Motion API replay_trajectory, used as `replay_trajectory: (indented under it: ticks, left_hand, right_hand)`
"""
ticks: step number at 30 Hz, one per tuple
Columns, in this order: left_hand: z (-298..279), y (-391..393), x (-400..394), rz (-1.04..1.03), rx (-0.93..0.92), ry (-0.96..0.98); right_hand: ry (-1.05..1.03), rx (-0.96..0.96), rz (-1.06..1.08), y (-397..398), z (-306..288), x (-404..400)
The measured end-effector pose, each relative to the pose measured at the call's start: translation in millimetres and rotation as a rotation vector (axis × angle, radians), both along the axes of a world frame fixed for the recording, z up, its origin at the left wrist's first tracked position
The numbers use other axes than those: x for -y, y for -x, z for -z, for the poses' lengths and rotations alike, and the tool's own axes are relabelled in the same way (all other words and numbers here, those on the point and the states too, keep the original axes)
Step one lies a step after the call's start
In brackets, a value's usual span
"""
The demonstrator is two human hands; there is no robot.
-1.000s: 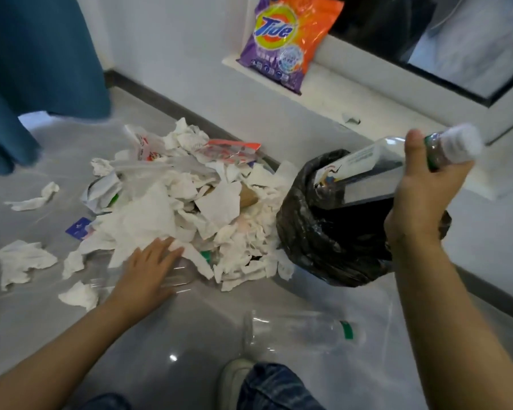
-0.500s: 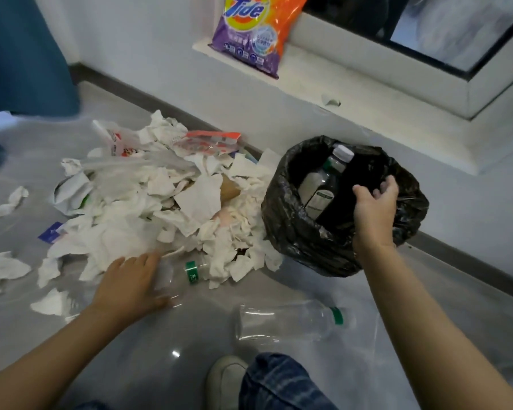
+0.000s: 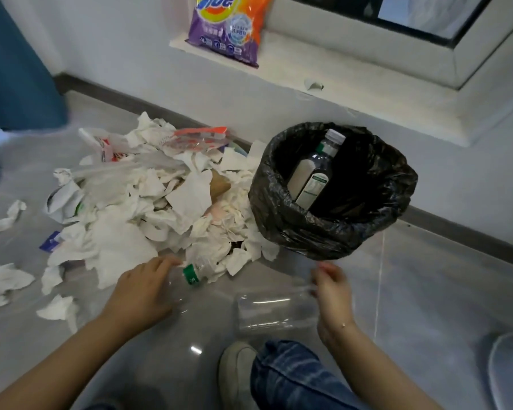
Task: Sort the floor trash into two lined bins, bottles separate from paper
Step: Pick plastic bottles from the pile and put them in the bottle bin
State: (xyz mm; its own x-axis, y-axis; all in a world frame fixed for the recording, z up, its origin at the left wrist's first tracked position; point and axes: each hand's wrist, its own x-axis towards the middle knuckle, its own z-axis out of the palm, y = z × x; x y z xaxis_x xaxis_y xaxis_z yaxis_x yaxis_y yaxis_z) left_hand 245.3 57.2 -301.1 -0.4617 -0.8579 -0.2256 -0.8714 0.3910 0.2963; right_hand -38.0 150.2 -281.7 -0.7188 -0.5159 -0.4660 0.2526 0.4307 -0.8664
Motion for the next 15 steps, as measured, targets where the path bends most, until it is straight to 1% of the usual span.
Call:
replay_trajectory:
  ticks: [2,4,5,7,8,10,15]
  left_hand:
    - [12,2,-3,0.036,0.033,0.037]
    - [26,1,-1,0.096,0.048,0.08]
    - [32,2,1,0.131,0.051,0.116]
    - [38,5,0,0.151,0.054,0.202]
    - [38,7,-2,0.144,0.06,0.243]
    - [39,9,-4,0.119,0.095,0.291]
    - [45,11,6,0.135,0.192,0.299]
  right_hand:
    - [-0.123,-0.047,0.236,23,22,-7]
    - [-0.253,-0.055,0.361,36,29,-13]
    - [-0.298,-0.033,0.375,40,33,-15]
    - [-0.346,0.073,0.373,42,42,-14]
    - [-0.336,0.143,0.379,41,47,-12]
    - [-0.313,0.22,0.347,39,57,-8]
    - [-0.284,0.24,0.294,28,68,-1]
